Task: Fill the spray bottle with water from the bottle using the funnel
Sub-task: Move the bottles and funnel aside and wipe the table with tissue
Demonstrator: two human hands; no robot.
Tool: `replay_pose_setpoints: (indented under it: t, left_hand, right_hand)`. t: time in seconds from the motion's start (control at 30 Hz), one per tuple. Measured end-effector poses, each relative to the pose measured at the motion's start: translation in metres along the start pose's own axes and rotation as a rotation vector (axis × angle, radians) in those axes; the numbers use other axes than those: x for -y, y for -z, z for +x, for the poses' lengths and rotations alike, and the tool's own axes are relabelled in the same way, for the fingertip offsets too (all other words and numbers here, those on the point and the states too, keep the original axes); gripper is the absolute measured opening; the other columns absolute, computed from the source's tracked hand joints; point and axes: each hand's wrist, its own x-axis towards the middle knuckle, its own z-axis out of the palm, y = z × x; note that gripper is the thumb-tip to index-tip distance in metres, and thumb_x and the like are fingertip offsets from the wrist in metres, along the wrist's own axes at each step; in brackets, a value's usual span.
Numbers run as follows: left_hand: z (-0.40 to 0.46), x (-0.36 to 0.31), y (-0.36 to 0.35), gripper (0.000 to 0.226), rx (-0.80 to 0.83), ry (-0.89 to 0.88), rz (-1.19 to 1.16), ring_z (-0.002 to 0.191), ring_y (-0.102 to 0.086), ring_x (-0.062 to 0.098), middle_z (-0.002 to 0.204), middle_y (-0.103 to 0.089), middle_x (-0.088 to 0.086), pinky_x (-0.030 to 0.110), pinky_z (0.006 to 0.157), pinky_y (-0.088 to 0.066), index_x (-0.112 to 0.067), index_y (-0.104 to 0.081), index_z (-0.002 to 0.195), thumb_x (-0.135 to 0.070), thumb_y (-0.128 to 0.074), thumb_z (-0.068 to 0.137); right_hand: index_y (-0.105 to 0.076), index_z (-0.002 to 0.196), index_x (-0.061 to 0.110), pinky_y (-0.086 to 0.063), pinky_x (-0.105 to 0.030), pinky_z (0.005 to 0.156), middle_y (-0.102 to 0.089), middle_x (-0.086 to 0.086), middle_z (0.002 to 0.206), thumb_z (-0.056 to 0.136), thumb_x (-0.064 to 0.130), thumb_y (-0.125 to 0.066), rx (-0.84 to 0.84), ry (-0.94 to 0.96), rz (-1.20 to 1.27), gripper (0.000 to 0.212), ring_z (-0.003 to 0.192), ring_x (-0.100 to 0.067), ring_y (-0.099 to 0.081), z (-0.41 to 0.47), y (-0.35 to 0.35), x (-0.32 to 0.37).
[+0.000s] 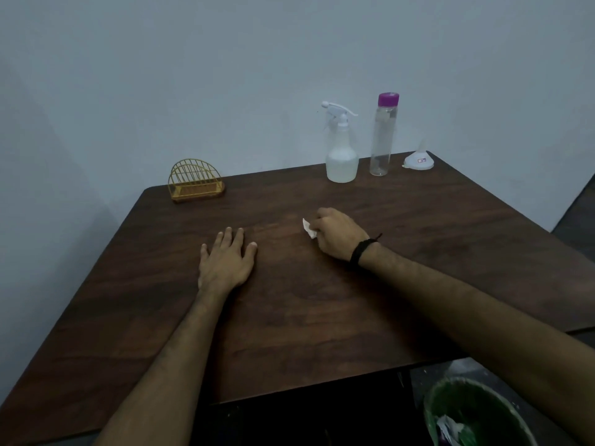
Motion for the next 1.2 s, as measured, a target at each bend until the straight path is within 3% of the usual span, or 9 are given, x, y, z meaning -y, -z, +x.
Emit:
replay_pose_setpoints:
  t: [0.13, 0.23, 0.4, 0.57, 0.73, 1.0, 1.2]
  left_hand:
    - [0.000, 0.001, -0.001, 0.068, -0.007, 0.003, 0.001, 0.153, -0.003, 0.021, 0.167, -0.005, 0.002, 0.052, 0.121, -0.001, -0.026, -0.012, 0.159, -0.060, -0.015, 0.100]
    - [-0.001, -0.001, 0.000, 0.068, -0.001, 0.004, 0.002, 0.153, -0.003, 0.021, 0.167, -0.005, 0.003, 0.052, 0.121, -0.001, -0.025, -0.012, 0.159, -0.060, -0.015, 0.101]
    - [-0.002, -0.004, 0.000, 0.066, -0.019, 0.010, 0.013, 0.153, -0.003, 0.022, 0.167, -0.006, 0.004, 0.053, 0.121, -0.002, -0.023, -0.012, 0.159, -0.057, -0.015, 0.102]
    - [-0.003, -0.004, 0.001, 0.066, -0.003, 0.013, -0.005, 0.153, -0.002, 0.021, 0.167, -0.005, 0.004, 0.052, 0.121, -0.001, -0.024, -0.011, 0.159, -0.057, -0.015, 0.102]
    - [-0.006, -0.005, 0.003, 0.064, -0.011, 0.013, -0.006, 0.153, -0.002, 0.021, 0.167, -0.006, 0.003, 0.052, 0.121, -0.002, -0.023, -0.012, 0.159, -0.054, -0.015, 0.103]
    - [-0.004, -0.004, -0.003, 0.057, -0.055, -0.014, 0.000, 0.153, -0.007, 0.023, 0.166, -0.010, 0.006, 0.053, 0.121, -0.006, -0.019, -0.013, 0.158, -0.041, -0.016, 0.106]
    - [-0.005, -0.004, 0.000, 0.058, -0.046, -0.004, -0.004, 0.153, -0.006, 0.021, 0.166, -0.009, 0.005, 0.052, 0.121, -0.005, -0.020, -0.014, 0.158, -0.042, -0.016, 0.105]
  right_hand:
    - [-0.071, 0.106, 0.009, -0.051, -0.036, 0.079, -0.058, -0.006, 0.105, 0.097, 0.038, -0.056, 0.036, -0.032, 0.026, 0.034, 0.090, -0.022, -0.058, -0.007, 0.006, 0.003]
    - [-0.068, 0.111, 0.009, -0.047, -0.031, 0.082, -0.062, -0.006, 0.107, 0.100, 0.026, -0.052, 0.018, 0.006, 0.069, 0.026, 0.097, -0.021, -0.058, -0.010, 0.010, 0.015]
    - [-0.066, 0.107, 0.013, -0.047, -0.030, 0.085, -0.064, -0.004, 0.107, 0.099, 0.018, -0.052, 0.132, 0.168, 0.168, 0.017, 0.100, -0.019, -0.059, -0.024, 0.005, 0.047]
    - [-0.063, 0.131, 0.016, -0.048, -0.035, 0.100, -0.062, -0.007, 0.126, 0.097, 0.010, -0.056, 0.103, -0.038, 0.141, 0.035, 0.116, -0.023, -0.058, 0.028, 0.001, 0.035]
    - [-0.070, 0.124, 0.018, -0.045, -0.033, 0.096, -0.062, -0.008, 0.123, 0.097, 0.010, -0.057, 0.039, -0.074, 0.089, 0.031, 0.115, -0.026, -0.057, 0.062, -0.011, 0.050]
    - [-0.073, 0.102, 0.019, -0.052, -0.036, 0.080, -0.066, -0.003, 0.103, 0.089, 0.003, -0.058, 0.002, 0.248, 0.157, 0.026, 0.095, -0.023, -0.060, -0.001, -0.027, 0.088]
    - [-0.072, 0.117, 0.020, -0.050, -0.036, 0.093, -0.065, -0.005, 0.114, 0.091, 0.005, -0.062, 0.023, 0.054, 0.086, 0.031, 0.108, -0.024, -0.059, 0.060, -0.027, 0.064]
